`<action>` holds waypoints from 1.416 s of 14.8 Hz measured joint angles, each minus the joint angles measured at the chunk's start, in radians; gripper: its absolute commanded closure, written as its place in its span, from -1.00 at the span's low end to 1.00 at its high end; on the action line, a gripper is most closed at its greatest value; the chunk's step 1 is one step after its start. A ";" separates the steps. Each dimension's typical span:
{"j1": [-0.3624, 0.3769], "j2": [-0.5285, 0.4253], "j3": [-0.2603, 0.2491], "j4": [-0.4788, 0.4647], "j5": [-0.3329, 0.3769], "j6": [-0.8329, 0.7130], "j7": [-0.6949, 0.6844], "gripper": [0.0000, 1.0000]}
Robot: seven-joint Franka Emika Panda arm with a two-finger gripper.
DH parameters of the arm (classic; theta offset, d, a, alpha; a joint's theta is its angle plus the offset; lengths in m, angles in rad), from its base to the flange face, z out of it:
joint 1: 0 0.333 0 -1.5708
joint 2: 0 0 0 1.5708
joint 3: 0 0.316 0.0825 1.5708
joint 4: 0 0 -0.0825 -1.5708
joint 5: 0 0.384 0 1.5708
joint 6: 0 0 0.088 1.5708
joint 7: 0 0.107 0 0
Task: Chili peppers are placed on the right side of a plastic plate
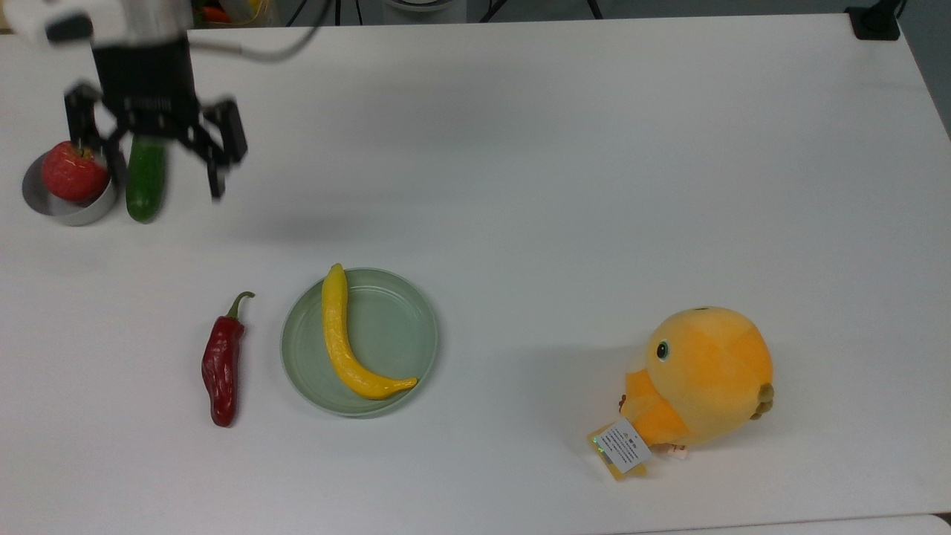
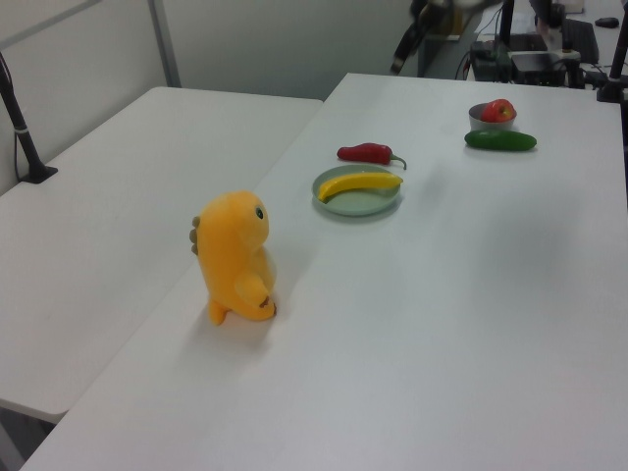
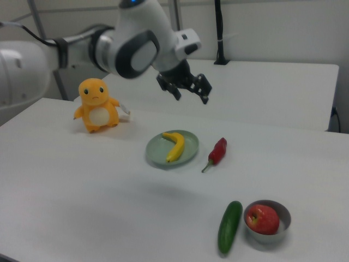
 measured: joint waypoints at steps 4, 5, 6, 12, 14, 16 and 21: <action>0.005 -0.179 0.000 -0.010 0.001 -0.332 0.137 -1.00; 0.008 -0.212 0.000 -0.012 0.001 -0.401 0.159 -1.00; 0.013 -0.243 0.000 -0.014 0.003 -0.466 0.184 -1.00; 0.080 -0.370 0.036 -0.035 0.010 -0.716 0.303 -1.00; 0.088 -0.390 0.083 -0.042 0.011 -0.753 0.314 -1.00; 0.094 -0.395 0.125 -0.064 0.011 -0.754 0.318 -1.00; 0.094 -0.385 0.152 -0.131 0.011 -0.640 0.236 -1.00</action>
